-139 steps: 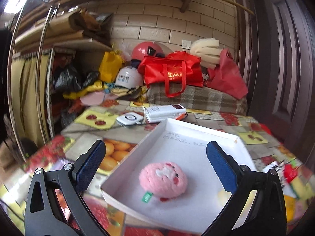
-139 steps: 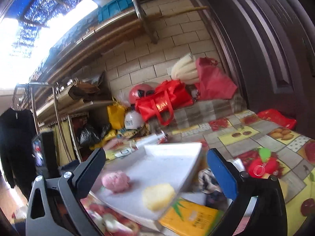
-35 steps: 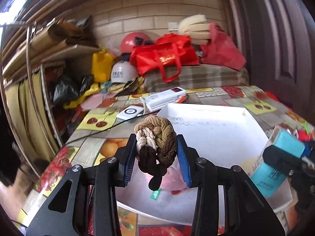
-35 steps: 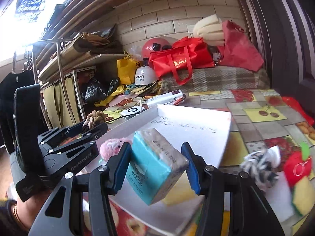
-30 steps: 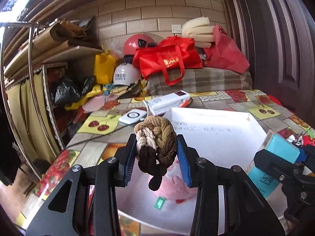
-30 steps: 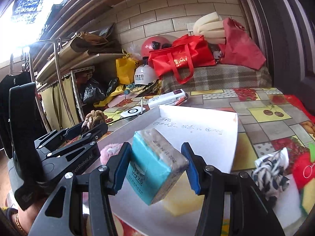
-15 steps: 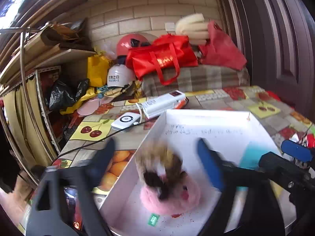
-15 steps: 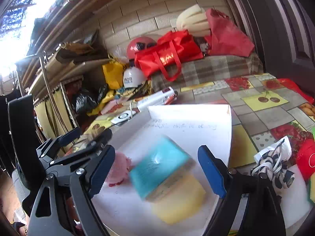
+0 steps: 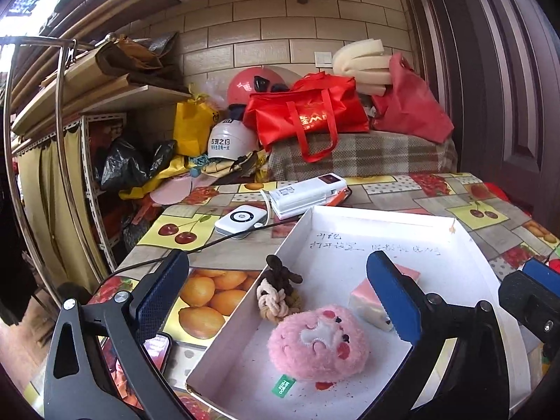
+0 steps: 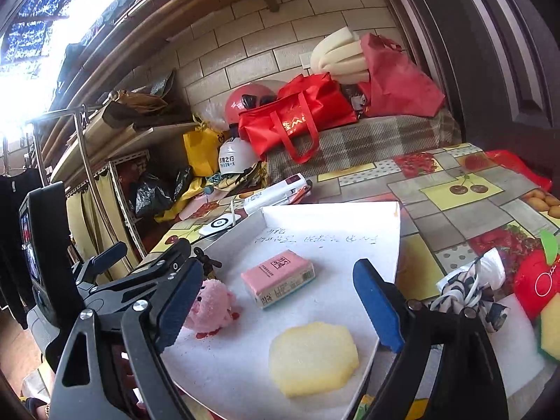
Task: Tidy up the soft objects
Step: 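Lower the rope toy into the tray and open the left tool while the right tool releases the tissue pack, then withdraw both tools from the tray back toward the remaining items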
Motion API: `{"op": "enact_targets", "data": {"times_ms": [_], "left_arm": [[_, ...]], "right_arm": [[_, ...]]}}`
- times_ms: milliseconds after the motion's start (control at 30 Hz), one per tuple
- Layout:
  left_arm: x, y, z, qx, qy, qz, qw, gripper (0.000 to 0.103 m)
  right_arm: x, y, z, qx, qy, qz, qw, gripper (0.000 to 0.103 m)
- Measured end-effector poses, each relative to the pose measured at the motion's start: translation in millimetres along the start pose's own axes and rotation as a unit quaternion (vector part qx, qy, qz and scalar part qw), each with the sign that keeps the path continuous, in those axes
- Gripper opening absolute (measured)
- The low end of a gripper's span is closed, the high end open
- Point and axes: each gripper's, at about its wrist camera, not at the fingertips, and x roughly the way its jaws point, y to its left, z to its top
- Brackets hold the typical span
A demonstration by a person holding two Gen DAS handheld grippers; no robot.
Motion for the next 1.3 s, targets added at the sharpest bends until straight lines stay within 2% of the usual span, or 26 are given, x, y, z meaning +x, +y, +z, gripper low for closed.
{"op": "enact_targets", "data": {"times_ms": [300,767,867,1133,1233,1300], "left_arm": [[-6.7,3.2,-0.6,-0.012,-0.015,0.005,0.9998,0.103],[-17.2,6.7,-5.0,-0.022,-0.011,0.008,0.9997,0.103],[-30.5,0.1,-8.7,-0.02,-0.014,-0.016,0.9996,0.103],[-59.0,-36.2,-13.5,0.006,-0.012,-0.11,0.9938,0.103],[-70.9,-51.2,-15.1,0.015,-0.012,-0.152,0.9882,0.103],[-79.6,-63.9,-16.3,0.026,-0.008,-0.19,0.9815,0.103]], "right_arm": [[-25.6,-8.2,-4.0,-0.006,-0.017,0.012,1.0,0.088],[-53.8,-24.6,-2.2,-0.028,-0.039,-0.007,0.999,0.088],[-67.9,-40.4,0.5,-0.034,-0.053,-0.024,0.998,0.088],[-103.2,-127.1,14.4,0.001,-0.071,-0.125,0.99,0.088],[-117.7,-159.7,20.3,0.013,-0.078,-0.161,0.984,0.088],[-126.4,-181.1,22.9,0.023,-0.075,-0.177,0.981,0.088]]}}
